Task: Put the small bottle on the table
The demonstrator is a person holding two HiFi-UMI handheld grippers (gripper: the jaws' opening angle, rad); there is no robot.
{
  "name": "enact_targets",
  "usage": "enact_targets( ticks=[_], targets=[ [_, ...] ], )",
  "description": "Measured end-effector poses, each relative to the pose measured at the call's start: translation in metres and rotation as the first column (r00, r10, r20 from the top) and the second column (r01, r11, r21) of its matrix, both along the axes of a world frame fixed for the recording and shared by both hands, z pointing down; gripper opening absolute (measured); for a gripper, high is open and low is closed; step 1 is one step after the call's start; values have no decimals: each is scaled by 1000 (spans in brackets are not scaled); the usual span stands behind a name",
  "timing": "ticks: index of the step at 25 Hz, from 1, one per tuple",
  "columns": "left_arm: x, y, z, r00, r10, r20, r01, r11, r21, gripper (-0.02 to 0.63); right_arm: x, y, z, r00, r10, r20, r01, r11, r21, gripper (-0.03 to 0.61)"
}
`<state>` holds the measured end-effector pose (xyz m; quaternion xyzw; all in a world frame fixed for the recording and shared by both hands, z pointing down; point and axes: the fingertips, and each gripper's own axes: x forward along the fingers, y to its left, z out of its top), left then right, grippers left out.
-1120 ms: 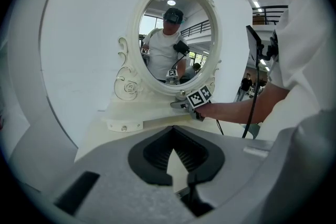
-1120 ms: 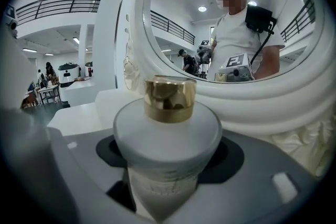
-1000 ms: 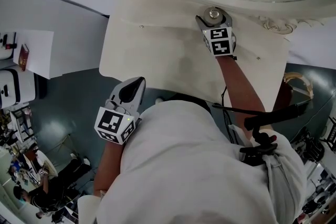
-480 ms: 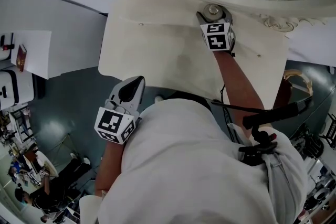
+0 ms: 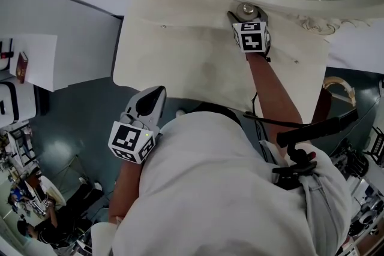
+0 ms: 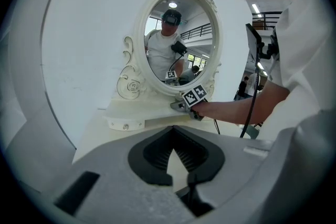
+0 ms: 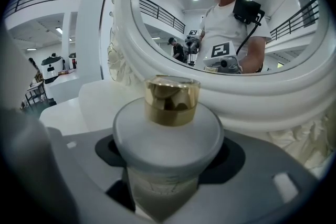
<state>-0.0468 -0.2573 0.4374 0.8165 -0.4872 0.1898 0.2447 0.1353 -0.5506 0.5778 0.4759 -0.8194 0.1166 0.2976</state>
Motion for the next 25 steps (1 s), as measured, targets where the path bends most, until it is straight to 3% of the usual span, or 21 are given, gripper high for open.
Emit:
enact_targets(
  ticks=[25],
  targets=[
    [-32,19,-5,1000,13,-27,-12,1000,24,3,9,8,4,995,96,-27,-97,995,-29,368]
  ],
)
